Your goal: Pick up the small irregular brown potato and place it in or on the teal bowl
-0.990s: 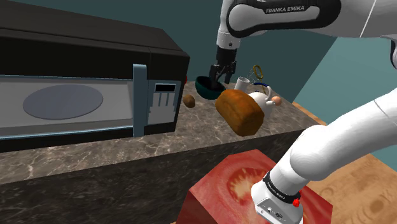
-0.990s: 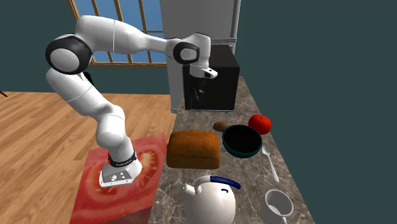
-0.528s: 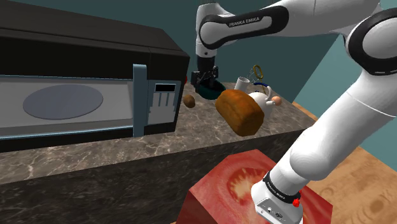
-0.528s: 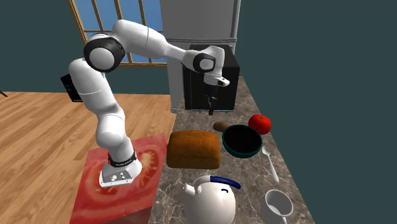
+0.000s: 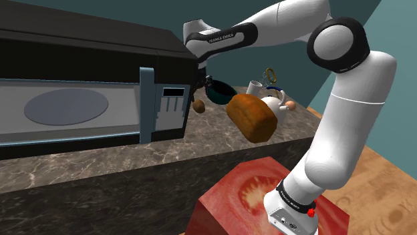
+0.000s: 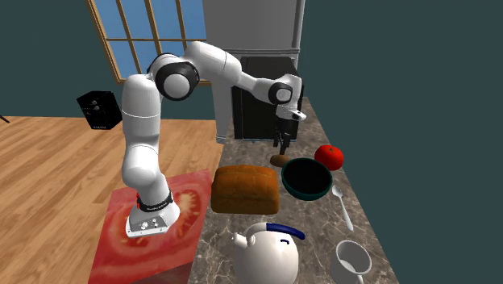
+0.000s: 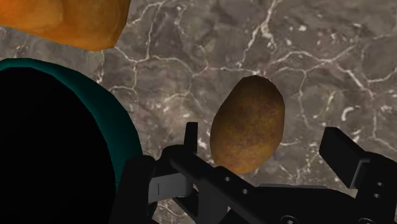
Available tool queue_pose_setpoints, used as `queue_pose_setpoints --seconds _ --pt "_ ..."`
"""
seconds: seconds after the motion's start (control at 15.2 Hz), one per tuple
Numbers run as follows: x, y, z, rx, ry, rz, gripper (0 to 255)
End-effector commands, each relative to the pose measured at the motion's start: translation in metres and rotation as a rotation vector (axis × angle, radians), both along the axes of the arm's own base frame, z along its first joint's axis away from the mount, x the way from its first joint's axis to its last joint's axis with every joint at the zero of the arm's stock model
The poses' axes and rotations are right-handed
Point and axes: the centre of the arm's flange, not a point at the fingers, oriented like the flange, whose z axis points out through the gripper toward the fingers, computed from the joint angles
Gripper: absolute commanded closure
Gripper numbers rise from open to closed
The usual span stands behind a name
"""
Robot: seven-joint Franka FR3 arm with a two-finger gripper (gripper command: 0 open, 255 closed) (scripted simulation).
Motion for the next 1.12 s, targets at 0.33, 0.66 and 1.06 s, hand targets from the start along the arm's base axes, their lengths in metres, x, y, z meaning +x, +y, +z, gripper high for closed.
queue_pose_setpoints --seconds 0.33,0.66,1.06 --pt "0.013 -0.006 -0.044 -0.019 0.01 -0.019 0" --pt "0.01 -0.009 -0.056 -0.019 0.01 -0.019 0" --pt "0.01 -0.009 -0.056 -0.019 0.01 -0.019 0"
